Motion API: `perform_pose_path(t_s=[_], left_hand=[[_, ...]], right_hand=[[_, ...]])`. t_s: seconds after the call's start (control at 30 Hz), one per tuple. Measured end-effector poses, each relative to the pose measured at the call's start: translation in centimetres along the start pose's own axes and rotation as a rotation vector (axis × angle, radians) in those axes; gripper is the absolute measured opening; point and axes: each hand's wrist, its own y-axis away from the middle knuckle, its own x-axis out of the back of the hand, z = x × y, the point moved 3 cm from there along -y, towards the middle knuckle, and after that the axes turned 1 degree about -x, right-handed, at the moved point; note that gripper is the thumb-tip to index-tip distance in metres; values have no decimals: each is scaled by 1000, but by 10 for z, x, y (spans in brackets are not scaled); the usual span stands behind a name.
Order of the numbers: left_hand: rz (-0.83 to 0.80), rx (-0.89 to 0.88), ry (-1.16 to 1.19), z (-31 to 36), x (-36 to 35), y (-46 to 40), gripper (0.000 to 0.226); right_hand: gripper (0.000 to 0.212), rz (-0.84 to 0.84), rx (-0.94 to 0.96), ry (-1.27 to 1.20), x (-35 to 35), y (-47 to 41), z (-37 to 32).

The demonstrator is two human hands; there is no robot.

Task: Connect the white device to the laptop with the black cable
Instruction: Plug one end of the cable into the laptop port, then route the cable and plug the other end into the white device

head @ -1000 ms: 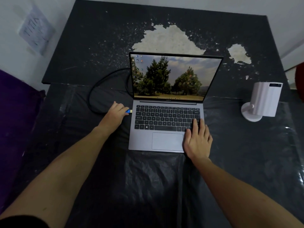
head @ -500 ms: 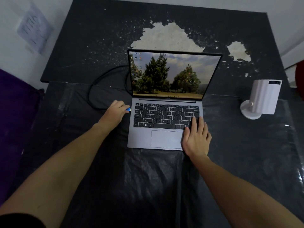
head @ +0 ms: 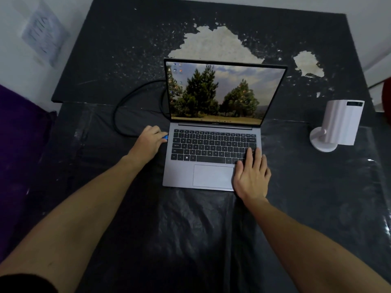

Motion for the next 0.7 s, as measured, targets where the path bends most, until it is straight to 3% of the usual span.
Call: perform_pose_path(t_s=[0.43,0.63,0.7], left_hand=[[-85,51,-9,-1,-5,2,30],[-358,195,-216,1,2,-7,45],[-368,277,-217,-2,20,-12,52]], right_hand=[[62,7,44,30,-2,-3,5],[64,-110,49,113,16,-8,-3],[62,-99,133,104,38,-14,-25]])
